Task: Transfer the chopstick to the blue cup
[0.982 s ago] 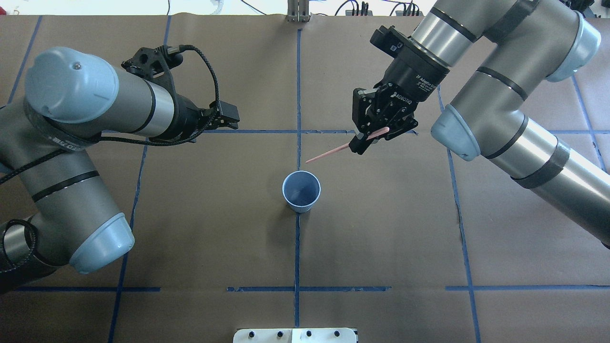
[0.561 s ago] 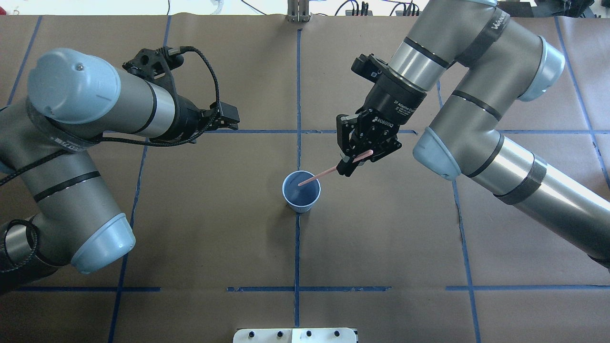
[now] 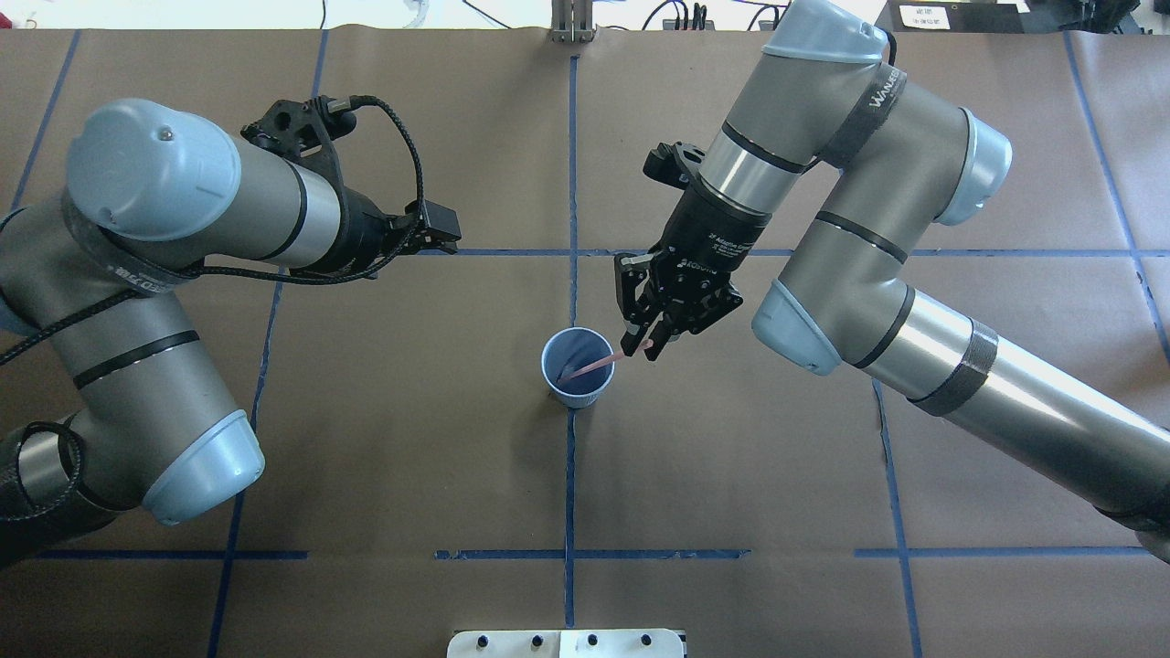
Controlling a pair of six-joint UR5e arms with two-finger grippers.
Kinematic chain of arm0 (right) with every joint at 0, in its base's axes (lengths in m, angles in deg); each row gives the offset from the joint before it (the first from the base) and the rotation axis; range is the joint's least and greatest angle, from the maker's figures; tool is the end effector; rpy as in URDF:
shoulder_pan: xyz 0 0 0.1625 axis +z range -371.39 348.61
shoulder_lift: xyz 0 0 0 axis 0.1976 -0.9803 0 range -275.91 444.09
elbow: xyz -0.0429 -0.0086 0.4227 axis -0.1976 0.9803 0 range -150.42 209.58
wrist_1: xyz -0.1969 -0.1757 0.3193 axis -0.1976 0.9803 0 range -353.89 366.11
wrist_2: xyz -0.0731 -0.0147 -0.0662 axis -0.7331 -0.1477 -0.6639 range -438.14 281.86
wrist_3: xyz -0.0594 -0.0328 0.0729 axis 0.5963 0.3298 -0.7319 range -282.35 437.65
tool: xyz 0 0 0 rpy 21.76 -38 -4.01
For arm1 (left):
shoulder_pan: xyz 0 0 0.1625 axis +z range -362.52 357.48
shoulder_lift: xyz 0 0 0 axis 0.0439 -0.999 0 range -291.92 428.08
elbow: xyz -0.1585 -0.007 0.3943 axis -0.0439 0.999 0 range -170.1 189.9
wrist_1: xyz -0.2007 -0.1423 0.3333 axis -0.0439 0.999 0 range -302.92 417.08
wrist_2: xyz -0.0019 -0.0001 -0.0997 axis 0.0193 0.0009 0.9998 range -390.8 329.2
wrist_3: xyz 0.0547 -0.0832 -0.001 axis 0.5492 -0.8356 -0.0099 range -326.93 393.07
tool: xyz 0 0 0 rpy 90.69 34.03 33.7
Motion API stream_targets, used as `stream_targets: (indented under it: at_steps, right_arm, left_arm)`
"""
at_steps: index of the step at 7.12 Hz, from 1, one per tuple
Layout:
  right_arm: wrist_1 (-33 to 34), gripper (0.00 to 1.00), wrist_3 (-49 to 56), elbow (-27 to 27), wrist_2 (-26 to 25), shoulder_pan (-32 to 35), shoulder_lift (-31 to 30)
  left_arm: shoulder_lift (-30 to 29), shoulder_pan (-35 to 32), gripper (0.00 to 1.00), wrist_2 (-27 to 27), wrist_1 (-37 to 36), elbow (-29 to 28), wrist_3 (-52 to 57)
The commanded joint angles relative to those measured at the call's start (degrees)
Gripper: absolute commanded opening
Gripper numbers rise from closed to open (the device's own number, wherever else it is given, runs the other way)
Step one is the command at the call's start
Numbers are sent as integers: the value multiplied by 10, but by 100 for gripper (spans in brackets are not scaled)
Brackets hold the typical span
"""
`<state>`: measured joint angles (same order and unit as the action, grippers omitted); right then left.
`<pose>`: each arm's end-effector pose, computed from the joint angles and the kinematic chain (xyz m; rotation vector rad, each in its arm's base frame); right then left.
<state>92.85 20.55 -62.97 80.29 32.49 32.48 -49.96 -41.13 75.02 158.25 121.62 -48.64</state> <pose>-0.4454 -0.4848 0.1953 -0.4644 -1.2247 -0.2962 0.3911 -0.4483 0.1976 0.1923 1.0731 -0.3296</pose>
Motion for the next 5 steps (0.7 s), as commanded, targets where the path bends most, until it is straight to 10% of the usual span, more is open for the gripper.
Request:
stream_targets:
  at_steps: [1,3,5]
  right_arm:
    - [-2,100,-13,-51,-51,22,-14]
    - [0,100,-14,-188,-270,29,-130]
    - [3,100,21,-196,-307,111,-210]
  left_arm:
    - [0,-14,100,0,13,0,7]
    - [31,-74,100,3,12,0,43]
    - [108,-151,100,35,9,-5,203]
